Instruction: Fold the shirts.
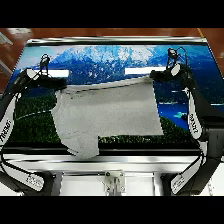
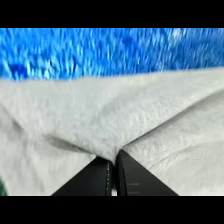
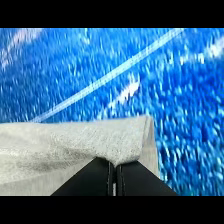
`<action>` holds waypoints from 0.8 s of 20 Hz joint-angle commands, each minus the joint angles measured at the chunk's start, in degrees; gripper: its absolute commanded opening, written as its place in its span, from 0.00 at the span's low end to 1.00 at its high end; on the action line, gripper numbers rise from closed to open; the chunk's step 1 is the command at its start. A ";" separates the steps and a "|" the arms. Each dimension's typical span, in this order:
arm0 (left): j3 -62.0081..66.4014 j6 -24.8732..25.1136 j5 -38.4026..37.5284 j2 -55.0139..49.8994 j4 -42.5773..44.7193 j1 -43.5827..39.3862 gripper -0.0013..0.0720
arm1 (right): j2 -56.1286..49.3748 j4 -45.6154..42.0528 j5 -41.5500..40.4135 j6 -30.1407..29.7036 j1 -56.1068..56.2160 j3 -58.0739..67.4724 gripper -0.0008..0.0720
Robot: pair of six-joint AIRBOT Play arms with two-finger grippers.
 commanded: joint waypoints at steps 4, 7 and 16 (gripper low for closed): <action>1.20 -1.31 -22.82 -1.29 5.03 0.68 0.07 | -0.94 -0.55 17.73 2.21 -1.49 -0.04 0.09; 1.18 -1.42 -22.58 -1.68 4.83 -0.96 0.10 | -1.27 -0.48 18.62 3.23 -1.31 -0.04 0.09; -5.70 -5.86 -39.32 10.60 4.22 4.90 0.74 | 9.70 -11.08 46.10 -1.31 -7.21 -0.24 0.87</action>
